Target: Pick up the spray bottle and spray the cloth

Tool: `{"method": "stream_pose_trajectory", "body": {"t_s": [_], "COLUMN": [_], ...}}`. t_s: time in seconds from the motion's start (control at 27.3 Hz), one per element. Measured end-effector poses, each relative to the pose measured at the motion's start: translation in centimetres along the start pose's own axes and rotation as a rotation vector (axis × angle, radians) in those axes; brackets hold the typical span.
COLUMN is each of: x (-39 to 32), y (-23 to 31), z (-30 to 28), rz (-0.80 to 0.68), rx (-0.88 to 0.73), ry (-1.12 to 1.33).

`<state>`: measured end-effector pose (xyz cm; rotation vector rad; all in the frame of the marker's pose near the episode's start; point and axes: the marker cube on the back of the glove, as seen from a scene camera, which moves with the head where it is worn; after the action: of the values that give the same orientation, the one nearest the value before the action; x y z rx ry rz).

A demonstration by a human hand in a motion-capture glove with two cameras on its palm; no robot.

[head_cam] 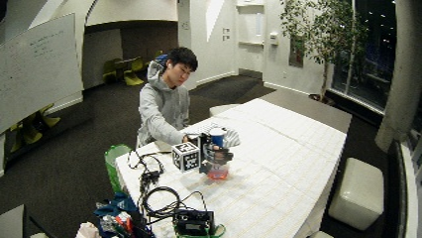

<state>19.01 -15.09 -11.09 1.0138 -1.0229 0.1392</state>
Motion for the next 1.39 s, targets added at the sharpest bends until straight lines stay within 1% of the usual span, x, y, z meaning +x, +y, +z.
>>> {"method": "stream_pose_trajectory", "body": {"t_s": [0.15,0.29,0.48,0.59,0.77,0.99,1.21,1.28,1.39], "x": [-0.8,-1.6,-2.4,-3.2,-6.3,-11.7,-16.2,-16.4,-15.0], "y": [-0.7,-1.1,-0.9,-0.2,2.1,6.3,10.0,11.1,12.6], "z": [1.1,2.7,4.7,6.0,7.5,8.1,8.0,8.2,8.8], "rz": [-0.012,-0.002,-0.012,-0.036,-0.101,-0.202,-0.285,-0.293,-0.287], "rx": [-0.012,-0.058,-0.168,-0.274,-0.464,-0.661,-0.751,-0.772,-0.793], "ry": [0.053,0.102,0.195,0.295,0.490,0.777,1.056,1.150,1.276]}}
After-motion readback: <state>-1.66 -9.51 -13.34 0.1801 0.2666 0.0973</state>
